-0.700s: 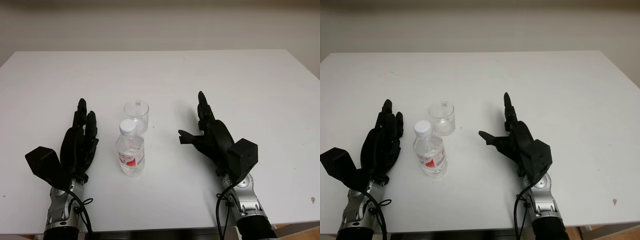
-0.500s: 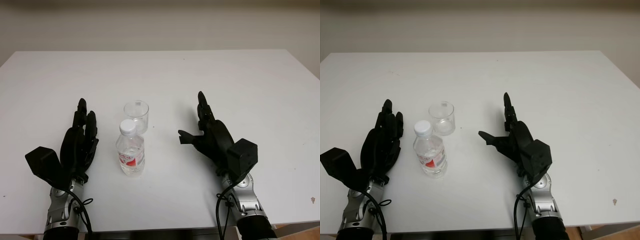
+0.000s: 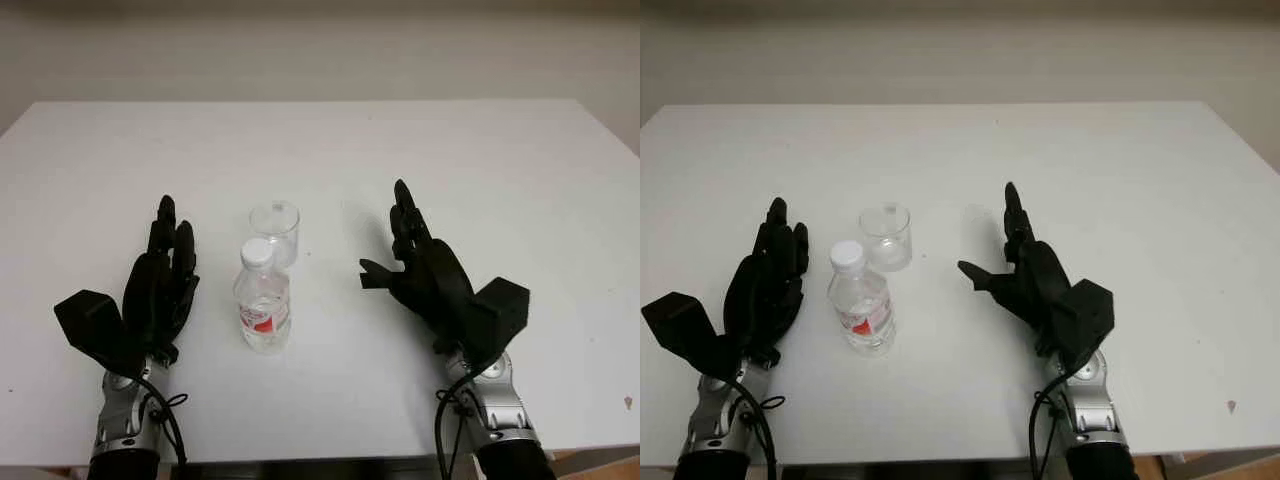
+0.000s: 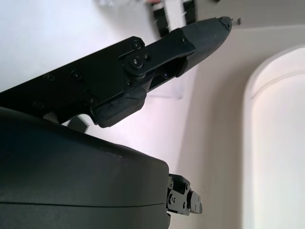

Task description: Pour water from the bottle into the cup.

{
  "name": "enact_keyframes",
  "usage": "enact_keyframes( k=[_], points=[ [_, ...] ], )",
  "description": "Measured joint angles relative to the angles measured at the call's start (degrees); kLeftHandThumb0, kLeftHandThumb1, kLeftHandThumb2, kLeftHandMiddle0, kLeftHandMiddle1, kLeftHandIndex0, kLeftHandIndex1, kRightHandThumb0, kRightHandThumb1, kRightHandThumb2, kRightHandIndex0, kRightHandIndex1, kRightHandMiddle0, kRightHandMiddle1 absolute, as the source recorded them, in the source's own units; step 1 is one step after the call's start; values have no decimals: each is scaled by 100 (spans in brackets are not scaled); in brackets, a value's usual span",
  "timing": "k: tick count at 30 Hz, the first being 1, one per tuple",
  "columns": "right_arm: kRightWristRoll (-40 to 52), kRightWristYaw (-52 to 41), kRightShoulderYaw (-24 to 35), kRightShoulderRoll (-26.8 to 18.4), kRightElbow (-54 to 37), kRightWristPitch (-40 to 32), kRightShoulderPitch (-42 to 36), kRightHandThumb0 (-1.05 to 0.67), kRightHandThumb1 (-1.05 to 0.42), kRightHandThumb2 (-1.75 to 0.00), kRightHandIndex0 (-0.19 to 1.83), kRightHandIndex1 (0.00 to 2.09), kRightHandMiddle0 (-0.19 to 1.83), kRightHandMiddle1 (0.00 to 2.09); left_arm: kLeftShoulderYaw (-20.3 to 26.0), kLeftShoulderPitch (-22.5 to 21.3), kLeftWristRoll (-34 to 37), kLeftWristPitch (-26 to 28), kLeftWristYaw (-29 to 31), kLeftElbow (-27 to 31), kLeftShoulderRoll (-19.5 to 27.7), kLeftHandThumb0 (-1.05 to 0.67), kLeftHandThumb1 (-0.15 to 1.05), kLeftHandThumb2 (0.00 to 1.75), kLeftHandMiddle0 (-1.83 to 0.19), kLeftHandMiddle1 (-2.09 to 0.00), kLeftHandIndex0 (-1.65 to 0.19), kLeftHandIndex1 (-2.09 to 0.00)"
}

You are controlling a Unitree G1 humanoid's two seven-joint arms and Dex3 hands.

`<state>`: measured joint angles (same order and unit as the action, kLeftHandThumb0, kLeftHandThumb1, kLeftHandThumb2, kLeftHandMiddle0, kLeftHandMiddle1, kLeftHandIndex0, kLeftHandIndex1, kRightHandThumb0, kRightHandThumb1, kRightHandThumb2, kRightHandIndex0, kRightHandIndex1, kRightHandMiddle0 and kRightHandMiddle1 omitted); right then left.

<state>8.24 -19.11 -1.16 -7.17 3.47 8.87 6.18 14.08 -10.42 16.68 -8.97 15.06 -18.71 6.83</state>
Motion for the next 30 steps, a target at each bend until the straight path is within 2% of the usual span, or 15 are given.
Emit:
enact_keyframes(
  k=[5, 11, 16, 30],
  points=[
    [241, -355, -156, -283, -1463, -506, -514, -89, -87, -5, -19, 0, -19, 0, -2, 4, 0, 14, -16, 0, 3, -74, 105, 51, 19, -3, 19, -5],
    [199, -451, -337, -539, -2206, -1083, -919, -85, -86, -5, -13, 4, -11, 5, 4, 2, 6, 54, -10, 1, 9, -74, 105, 50, 19, -4, 19, -5],
    [43, -444, -485, -557, -2078, -1216, -911, -85, -84, -5, -1, 9, -2, 9, 9, 2, 24, 59, 14, 0, 9, -74, 105, 50, 19, -3, 19, -4],
    [-382, -450, -1005, -335, -843, -1355, -270, -84, -82, -5, 13, 13, 8, 10, -5, 23, 13, 21, -48, 18, -3, -73, 105, 51, 19, -4, 19, -5]
  ],
)
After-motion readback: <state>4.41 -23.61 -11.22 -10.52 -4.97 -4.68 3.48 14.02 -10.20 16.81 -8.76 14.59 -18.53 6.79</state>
